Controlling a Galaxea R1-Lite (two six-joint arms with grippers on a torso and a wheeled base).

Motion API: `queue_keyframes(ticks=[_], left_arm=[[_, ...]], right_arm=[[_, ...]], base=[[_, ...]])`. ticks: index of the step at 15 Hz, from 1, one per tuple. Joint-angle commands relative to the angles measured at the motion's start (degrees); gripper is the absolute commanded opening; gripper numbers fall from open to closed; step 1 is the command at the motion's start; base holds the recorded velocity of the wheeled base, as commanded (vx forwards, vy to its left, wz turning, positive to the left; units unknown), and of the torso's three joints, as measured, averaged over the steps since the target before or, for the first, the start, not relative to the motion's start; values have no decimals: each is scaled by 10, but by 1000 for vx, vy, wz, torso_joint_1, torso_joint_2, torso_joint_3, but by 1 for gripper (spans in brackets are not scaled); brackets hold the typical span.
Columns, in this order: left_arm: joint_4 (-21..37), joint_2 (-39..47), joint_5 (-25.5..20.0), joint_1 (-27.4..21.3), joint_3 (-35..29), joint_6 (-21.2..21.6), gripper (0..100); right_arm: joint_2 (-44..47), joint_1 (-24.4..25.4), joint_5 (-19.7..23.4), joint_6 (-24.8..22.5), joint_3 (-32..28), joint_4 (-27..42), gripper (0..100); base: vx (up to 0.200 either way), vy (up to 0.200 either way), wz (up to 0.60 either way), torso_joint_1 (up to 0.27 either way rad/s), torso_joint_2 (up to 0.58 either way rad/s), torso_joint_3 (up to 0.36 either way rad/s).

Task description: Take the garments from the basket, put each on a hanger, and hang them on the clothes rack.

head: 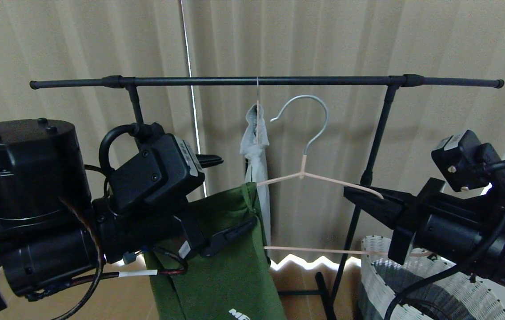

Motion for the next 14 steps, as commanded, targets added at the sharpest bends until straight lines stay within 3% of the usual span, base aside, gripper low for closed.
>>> queue_keyframes(ticks=[1,11,12,14], left_arm=[[0,2,0,0,-1,1,0],[-5,-2,4,0,19,1,0],[-5,-2,5,1,19,0,0],[-5,0,8,2,18,-2,0]], right_arm=[[-2,3,1,0,0,0,0],[-14,6,13,-1,1,0,0],[-14,6,13,-1,2,0,100],[-14,6,10,-2,6,0,100]], base=[[0,0,0,0,0,0],[0,0,0,0,0,0],[0,0,0,0,0,0],[0,0,0,0,0,0]])
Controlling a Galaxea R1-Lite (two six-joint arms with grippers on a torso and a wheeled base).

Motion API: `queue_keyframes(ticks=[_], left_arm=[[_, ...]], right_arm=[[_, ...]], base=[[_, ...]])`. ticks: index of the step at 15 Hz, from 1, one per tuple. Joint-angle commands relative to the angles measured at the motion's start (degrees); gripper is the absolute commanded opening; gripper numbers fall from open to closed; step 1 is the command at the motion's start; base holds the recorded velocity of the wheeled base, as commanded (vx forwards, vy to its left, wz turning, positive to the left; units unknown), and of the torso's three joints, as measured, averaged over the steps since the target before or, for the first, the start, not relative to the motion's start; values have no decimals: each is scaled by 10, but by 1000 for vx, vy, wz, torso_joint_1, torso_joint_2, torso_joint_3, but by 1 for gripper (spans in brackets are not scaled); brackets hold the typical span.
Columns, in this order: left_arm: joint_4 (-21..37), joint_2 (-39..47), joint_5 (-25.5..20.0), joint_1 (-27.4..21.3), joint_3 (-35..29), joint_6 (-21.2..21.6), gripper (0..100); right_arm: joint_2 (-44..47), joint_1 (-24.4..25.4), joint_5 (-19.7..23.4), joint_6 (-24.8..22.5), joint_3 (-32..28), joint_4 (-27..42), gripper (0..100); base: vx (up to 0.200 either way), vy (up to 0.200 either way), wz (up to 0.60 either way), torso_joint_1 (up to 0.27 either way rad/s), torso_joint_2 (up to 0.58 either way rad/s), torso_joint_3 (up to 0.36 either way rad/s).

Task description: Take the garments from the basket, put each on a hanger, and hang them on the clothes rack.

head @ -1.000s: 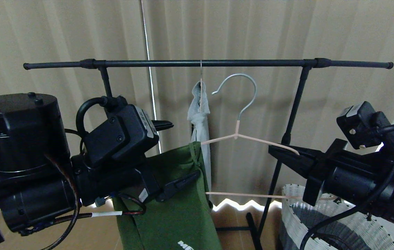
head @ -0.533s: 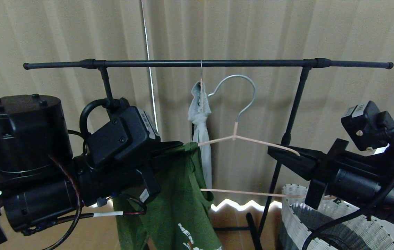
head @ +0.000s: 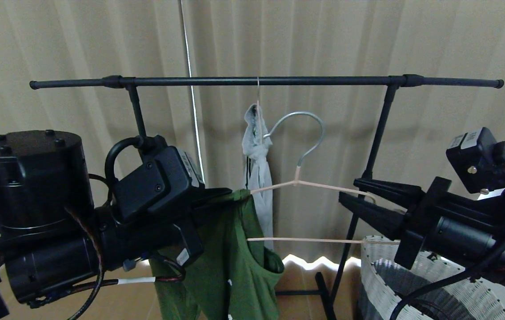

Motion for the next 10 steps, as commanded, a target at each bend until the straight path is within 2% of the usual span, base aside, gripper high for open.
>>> queue_keyframes(ticks=[1,3,6,8,10], left_arm=[[-3,3,11,1,-2,-3,0],[-3,3,59,5,1,-16,0],[-5,15,122,4,-17,-56,0],[-42,22,121,-2,-24,-98,0],[-81,26,121,-19,-24,-109,0]], right_arm=[[-2,0,-3,-2,3,2,100],[-41,-9,-4,1,18,2,100],[-92,-21,3,2,75,3,100],[-96,-19,5,3,105,3,100],[-91,-19,39,9,128,4,100]], base=[[0,0,0,0,0,0],[0,0,0,0,0,0],[0,0,0,0,0,0],[0,0,0,0,0,0],[0,0,0,0,0,0]])
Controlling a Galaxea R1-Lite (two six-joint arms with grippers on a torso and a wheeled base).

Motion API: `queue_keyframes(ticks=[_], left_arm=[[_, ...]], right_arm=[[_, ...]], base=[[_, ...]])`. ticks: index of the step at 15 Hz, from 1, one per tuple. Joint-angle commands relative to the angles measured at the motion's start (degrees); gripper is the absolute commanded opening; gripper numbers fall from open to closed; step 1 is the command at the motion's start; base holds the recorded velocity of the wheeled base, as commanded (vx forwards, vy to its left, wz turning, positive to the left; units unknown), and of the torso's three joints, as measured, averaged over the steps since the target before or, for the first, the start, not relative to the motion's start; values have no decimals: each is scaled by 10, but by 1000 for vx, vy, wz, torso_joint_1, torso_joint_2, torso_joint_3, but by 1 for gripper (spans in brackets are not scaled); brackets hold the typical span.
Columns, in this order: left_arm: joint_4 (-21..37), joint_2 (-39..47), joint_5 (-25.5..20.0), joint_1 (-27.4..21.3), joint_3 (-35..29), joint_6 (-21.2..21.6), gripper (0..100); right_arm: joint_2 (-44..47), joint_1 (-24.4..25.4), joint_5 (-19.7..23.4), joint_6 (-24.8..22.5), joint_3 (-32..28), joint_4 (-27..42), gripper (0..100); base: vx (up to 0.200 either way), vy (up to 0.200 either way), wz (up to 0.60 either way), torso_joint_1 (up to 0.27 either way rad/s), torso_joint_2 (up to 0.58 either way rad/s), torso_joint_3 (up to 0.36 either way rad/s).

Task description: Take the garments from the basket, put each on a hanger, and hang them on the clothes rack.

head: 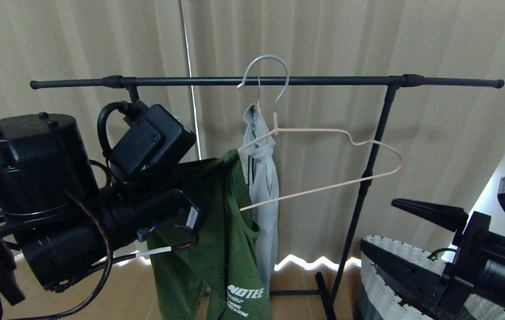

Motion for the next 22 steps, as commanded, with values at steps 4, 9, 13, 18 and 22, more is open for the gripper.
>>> queue_keyframes(ticks=[4,9,13,18,22], left_arm=[[-64,3,-12,-19,1,-2,0],[-64,-22,-48,-19,3,-5,0],[-66,-35,-66,-50,0,-45,0],[-66,-36,-66,-62,-3,-53,0],[-67,-48,-66,-62,-3,-53,0]], right_arm=[[45,14,34,46,27,-1,100],[129,20,31,55,15,-81,100],[225,25,24,58,14,-240,100],[275,90,13,57,-13,-293,100],[286,99,12,57,-7,-291,100]], base=[[0,0,0,0,0,0],[0,0,0,0,0,0],[0,0,0,0,0,0],[0,0,0,0,0,0],[0,0,0,0,0,0]])
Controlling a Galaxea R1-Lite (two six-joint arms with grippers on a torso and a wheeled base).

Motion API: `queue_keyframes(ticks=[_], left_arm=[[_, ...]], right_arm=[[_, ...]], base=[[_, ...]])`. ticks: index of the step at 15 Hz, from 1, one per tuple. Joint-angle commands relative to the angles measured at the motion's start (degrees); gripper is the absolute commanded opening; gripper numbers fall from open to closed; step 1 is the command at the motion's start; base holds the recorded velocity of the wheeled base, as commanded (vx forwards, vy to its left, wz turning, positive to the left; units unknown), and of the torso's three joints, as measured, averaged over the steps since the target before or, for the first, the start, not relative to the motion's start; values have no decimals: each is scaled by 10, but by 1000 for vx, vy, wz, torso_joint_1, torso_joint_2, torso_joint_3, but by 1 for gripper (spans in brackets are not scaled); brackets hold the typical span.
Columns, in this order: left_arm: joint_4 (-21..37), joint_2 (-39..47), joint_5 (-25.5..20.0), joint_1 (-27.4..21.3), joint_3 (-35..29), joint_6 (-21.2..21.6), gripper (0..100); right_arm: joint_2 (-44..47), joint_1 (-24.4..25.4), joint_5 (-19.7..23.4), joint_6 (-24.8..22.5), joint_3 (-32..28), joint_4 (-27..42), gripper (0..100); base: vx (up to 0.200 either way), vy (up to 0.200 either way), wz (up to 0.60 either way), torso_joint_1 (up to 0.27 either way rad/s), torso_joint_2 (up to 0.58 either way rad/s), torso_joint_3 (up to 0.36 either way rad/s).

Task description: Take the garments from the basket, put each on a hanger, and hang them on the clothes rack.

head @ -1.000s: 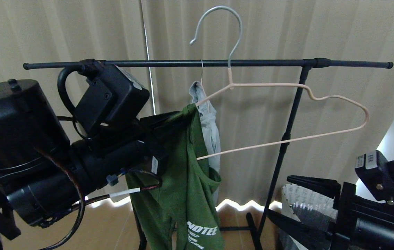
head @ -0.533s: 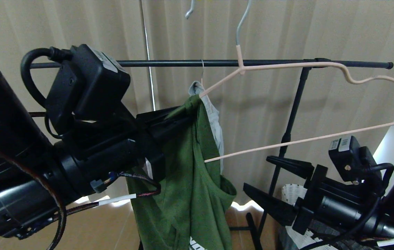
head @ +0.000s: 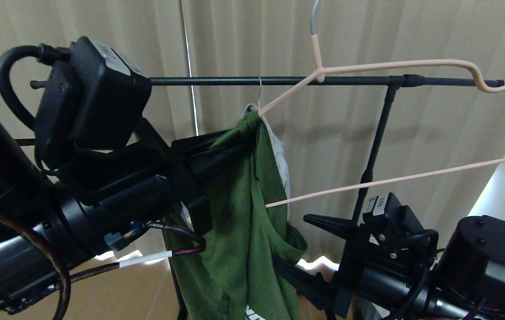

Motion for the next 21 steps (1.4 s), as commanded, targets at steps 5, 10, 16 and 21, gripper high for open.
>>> queue_keyframes(ticks=[5,10,16,21], left_arm=[[1,-16,1,0,3,0,0],[1,-9,2,19,3,4,0],[1,-10,0,8,4,4,0],[1,-10,-1,-3,1,4,0]], right_arm=[[26,-3,-74,2,25,-3,100],[-27,-52,-73,4,35,-3,100],[-9,-59,-72,37,-26,-3,100],[15,-9,-71,41,-22,-2,100]], base=[[0,0,0,0,0,0],[0,0,0,0,0,0],[0,0,0,0,0,0],[0,0,0,0,0,0]])
